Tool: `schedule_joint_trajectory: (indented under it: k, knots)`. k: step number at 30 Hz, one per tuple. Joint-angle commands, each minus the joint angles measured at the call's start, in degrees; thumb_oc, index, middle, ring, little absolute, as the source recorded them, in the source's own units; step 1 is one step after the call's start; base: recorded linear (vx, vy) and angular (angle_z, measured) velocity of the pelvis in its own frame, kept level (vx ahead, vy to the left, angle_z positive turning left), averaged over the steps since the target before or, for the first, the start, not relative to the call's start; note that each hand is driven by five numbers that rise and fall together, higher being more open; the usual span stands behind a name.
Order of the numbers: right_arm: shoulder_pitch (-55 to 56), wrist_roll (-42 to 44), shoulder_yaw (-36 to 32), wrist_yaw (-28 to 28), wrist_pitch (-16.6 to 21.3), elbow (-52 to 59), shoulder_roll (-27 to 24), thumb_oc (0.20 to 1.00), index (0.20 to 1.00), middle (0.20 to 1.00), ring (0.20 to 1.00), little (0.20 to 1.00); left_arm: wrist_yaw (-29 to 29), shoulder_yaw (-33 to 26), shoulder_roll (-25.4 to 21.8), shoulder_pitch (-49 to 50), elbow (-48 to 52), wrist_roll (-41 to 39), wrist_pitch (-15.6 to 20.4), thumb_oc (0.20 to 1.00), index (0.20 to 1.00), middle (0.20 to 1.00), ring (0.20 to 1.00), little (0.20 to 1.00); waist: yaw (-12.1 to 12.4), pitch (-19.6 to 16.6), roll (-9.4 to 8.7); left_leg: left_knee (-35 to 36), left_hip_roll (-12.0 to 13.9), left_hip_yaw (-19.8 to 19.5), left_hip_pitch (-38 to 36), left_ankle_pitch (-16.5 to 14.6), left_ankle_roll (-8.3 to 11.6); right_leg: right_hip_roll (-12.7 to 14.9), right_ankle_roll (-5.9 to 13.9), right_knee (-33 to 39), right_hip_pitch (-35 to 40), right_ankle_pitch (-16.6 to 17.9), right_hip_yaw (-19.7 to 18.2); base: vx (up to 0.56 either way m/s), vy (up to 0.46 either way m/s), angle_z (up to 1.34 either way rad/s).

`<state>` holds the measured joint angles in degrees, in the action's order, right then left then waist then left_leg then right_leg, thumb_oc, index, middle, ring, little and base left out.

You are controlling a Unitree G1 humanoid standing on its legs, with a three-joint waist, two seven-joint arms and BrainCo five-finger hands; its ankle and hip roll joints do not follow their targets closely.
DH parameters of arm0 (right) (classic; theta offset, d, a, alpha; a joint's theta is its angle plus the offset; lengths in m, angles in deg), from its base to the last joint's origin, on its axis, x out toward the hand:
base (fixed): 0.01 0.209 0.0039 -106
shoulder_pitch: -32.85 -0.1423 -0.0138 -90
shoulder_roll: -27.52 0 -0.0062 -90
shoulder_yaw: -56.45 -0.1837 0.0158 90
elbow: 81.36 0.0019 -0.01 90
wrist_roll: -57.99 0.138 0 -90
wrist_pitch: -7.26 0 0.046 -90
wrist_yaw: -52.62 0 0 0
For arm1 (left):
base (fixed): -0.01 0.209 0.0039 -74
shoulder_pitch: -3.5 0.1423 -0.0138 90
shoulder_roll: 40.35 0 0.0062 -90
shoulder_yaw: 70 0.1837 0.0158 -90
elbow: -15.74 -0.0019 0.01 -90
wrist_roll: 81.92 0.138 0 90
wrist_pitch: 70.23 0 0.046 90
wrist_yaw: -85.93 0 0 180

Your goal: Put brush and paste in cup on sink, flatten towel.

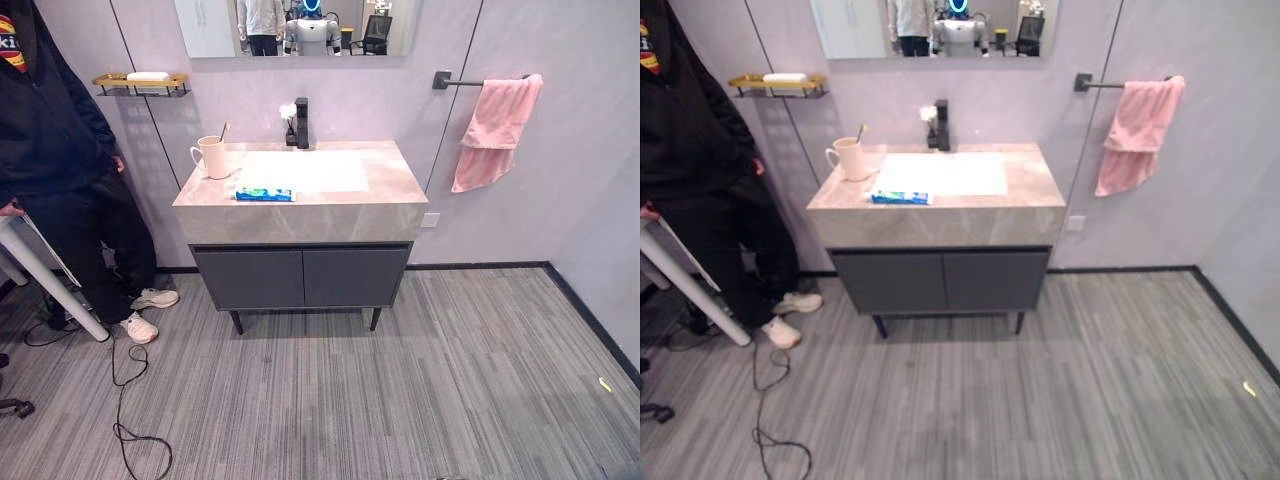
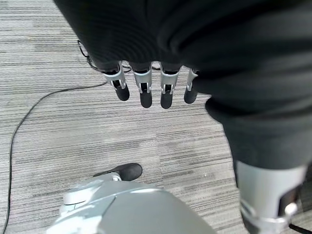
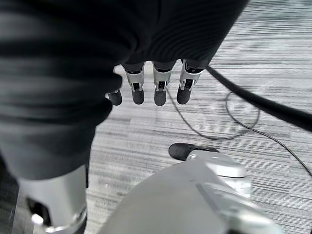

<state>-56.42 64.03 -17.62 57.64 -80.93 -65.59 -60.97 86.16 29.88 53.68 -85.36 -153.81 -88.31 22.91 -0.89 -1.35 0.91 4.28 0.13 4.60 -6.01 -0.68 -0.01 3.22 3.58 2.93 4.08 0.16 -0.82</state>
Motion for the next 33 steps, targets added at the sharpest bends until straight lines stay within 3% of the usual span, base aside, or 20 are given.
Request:
schedule_joint_trajectory:
  k: [1, 7, 15, 22, 27, 33]
  knots:
    - [-3.22, -0.35, 1.69, -0.68, 1.83, -1.07, -0.92, 1.000, 1.000, 1.000, 1.000, 1.000, -1.03, -0.97, -0.76, -3.34, -1.51, -0.73, 1.63, 1.000, 1.000, 1.000, 1.000, 1.000, -0.36, 0.89, -1.81, 0.72, -0.57, -1.14, 0.51, 0.80, 1.54, 1.55, 2.90, 1.20, -0.76, 3.18, 1.65, 0.00, 0.000, 0.00]
    - [-4.79, 9.30, -1.66, -1.94, 3.85, 3.20, -0.23, 1.000, 1.000, 1.000, 1.000, 1.000, -1.97, -0.77, -0.24, -3.70, -0.55, -2.78, 2.58, 1.000, 1.000, 1.000, 1.000, 1.000, -0.44, 0.95, -1.68, 0.72, -0.38, -0.89, 0.10, 0.64, 1.58, 1.32, 2.78, 1.13, -0.42, 2.99, 1.51, 0.00, -0.004, 0.07]
    - [-6.19, 8.09, 1.77, -5.13, 6.78, 19.77, -2.37, 1.000, 1.000, 1.000, 1.000, 1.000, -6.26, 0.98, -1.16, -4.47, 10.64, -5.59, 6.29, 1.000, 1.000, 1.000, 1.000, 1.000, 0.11, 1.52, -1.82, 0.72, -0.25, -1.12, 0.15, 0.92, 1.69, 1.14, 2.88, 0.82, -0.43, 2.67, 1.83, 0.00, 0.000, 0.00]
    - [-5.08, 7.29, 1.42, -7.64, 7.98, 24.85, -2.22, 1.000, 1.000, 1.000, 1.000, 1.000, -8.52, 0.80, -1.87, -4.07, 18.38, -8.02, 8.28, 1.000, 1.000, 1.000, 1.000, 1.000, 0.17, 2.53, -2.07, -1.58, -0.27, -1.46, 0.90, 0.08, 1.53, 1.35, 2.71, -1.47, -0.84, 1.44, 2.44, -0.02, -0.002, 0.02]
    - [-5.83, 8.93, 0.96, -9.47, 9.11, 29.96, -2.44, 1.000, 1.000, 1.000, 1.000, 1.000, -10.45, 1.84, -3.47, -5.28, 26.85, -8.98, 10.04, 1.000, 1.000, 1.000, 1.000, 1.000, -0.45, 7.32, -2.34, -13.28, -0.49, -2.17, 8.86, -2.86, 2.17, 1.41, 2.64, -14.69, -9.10, -2.25, 4.21, -0.17, 0.000, 0.11]
    - [-6.58, 9.50, 1.62, -9.86, 9.34, 30.07, -1.81, 1.000, 1.000, 1.000, 1.000, 1.000, -11.32, 2.43, -3.53, -6.13, 28.13, -8.50, 10.28, 1.000, 1.000, 1.000, 1.000, 1.000, -0.82, 7.99, -2.76, -21.15, -0.18, -2.40, 13.13, -6.10, 2.55, 2.34, 2.75, -21.23, -12.29, -4.61, 5.07, -0.04, 0.002, 0.13]
